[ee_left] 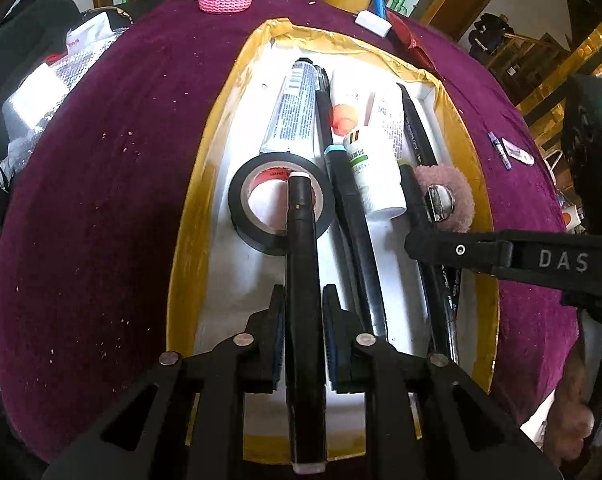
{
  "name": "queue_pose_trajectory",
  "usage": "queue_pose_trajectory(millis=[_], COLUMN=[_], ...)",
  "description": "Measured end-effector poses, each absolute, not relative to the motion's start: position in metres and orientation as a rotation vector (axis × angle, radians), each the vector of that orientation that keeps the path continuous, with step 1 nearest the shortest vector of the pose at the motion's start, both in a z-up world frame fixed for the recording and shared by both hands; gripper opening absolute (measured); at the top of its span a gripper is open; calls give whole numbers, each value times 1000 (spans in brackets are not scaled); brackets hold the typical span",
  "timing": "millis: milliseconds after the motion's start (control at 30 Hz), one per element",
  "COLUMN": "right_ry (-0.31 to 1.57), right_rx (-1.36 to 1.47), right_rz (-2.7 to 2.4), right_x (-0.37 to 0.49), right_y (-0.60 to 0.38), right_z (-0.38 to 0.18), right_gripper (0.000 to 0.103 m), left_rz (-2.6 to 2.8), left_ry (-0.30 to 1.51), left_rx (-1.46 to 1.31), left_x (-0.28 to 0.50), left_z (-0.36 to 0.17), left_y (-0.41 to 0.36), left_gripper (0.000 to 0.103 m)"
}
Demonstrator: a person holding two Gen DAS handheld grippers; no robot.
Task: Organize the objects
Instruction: 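Carry both black markers over the tray and lower them in, then open both grippers to release the markers in the tray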
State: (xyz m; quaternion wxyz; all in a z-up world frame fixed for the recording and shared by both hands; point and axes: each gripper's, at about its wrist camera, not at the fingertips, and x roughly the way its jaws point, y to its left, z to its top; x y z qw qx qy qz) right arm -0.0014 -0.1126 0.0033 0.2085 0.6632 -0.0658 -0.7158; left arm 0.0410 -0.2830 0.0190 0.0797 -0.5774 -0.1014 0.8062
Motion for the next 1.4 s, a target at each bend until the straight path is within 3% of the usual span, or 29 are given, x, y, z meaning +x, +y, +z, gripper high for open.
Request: queue_pose_trajectory(millis=[67, 233, 733, 1000, 1400], right_ry=[-180, -175, -44, -21, 164], right_rx=[1851, 1867, 1802, 1725, 1583], right_rz=[-1987, -1966, -1996, -2085, -2346], right_x=[0, 0, 19, 24, 21], right_y=[-113, -113, -120, -102, -48], right_z=[4, 2, 21, 44, 79], right_gripper=[13, 14, 16, 19, 23], left_rz=[2425, 2459, 2530, 2540, 2526], left_ry=[-313, -365, -449, -420, -322], left_rx=[-1721, -1687, -1640, -1606, -1541], left_x=[43, 48, 43, 42, 40], left_z=[24, 41, 66, 78, 98], left_y=[-286, -297, -305, -290, -233], left_gripper=[36, 44, 47, 47, 47])
